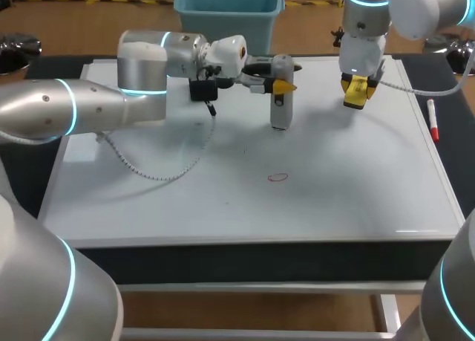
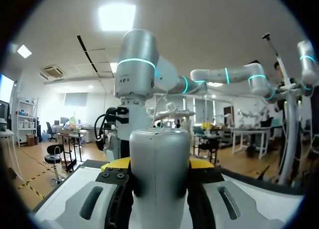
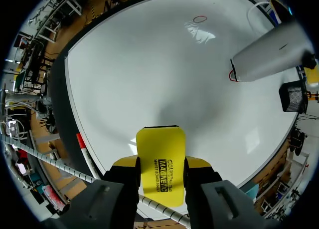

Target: Pick up the inspection probe, press it on each red-marked spot on the whiteboard one by one, put down the probe, pick up the eraser, and wipe off all the red marks.

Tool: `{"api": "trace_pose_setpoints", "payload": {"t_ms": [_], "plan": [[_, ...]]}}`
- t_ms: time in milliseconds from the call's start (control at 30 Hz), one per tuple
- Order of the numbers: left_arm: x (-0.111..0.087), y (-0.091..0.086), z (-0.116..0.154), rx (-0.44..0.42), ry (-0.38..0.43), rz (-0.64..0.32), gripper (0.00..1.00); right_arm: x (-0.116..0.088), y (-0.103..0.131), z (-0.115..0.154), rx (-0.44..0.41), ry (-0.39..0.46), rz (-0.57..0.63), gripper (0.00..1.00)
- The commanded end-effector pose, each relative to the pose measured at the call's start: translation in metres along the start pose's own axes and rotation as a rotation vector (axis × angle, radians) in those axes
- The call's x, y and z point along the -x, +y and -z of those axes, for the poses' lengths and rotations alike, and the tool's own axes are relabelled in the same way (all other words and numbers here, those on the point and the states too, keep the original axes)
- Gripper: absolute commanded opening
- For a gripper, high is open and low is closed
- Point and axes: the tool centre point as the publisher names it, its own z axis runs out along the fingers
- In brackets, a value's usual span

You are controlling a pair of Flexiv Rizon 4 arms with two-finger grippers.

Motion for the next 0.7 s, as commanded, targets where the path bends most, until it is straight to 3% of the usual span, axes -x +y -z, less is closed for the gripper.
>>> {"api": "trace_pose_setpoints", "payload": {"t_ms": [33,700], "plan": [[0.0074,0.0057,-0.0017,-0.009,0.026,0.007,0.00,-0.0004,-0.0010,0.0009,0.000,0.002,0.002,0.00],[0.0101,0.0127,-0.0042,0.003,0.032,0.027,0.00,-0.0004,-0.0010,0.0009,0.000,0.002,0.002,0.00]]}}
